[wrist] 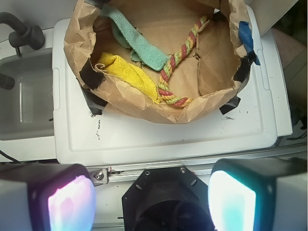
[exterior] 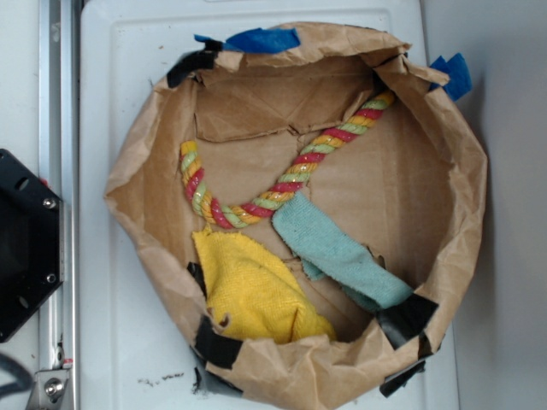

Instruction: Grab the multicolored rope.

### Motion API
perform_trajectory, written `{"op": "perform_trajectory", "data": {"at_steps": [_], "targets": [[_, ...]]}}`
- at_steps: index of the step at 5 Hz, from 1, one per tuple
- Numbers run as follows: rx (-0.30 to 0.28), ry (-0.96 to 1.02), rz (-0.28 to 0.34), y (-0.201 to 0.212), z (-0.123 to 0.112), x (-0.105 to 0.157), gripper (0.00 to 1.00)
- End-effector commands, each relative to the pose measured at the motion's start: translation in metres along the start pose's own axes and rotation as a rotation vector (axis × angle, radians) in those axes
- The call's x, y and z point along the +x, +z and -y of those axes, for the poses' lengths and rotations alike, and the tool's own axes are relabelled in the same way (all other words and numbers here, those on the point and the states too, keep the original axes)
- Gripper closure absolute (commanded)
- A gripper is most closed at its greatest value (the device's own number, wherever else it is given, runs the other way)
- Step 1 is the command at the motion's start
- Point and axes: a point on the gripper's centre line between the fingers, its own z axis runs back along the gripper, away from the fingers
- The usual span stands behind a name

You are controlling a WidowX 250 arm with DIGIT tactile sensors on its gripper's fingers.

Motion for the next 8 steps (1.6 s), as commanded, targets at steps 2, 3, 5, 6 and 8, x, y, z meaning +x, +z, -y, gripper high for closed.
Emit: {"op": "perform_trajectory", "data": {"at_steps": [2, 3, 5, 6, 8], "targets": [[0.008, 0.122, 0.020, -0.016, -0.006, 0.049, 0.00], [0.054, 0.194, 0.012, -0.026, -0.019, 0.092, 0.00], [0.041, 0.284, 0.038, -0.047, -0.021, 0.113, 0.00], [0.041, 0.284, 0.038, -0.047, -0.021, 0.113, 0.00], [0.115, 0.327, 0.011, -0.099, -0.043, 0.142, 0.00]]}}
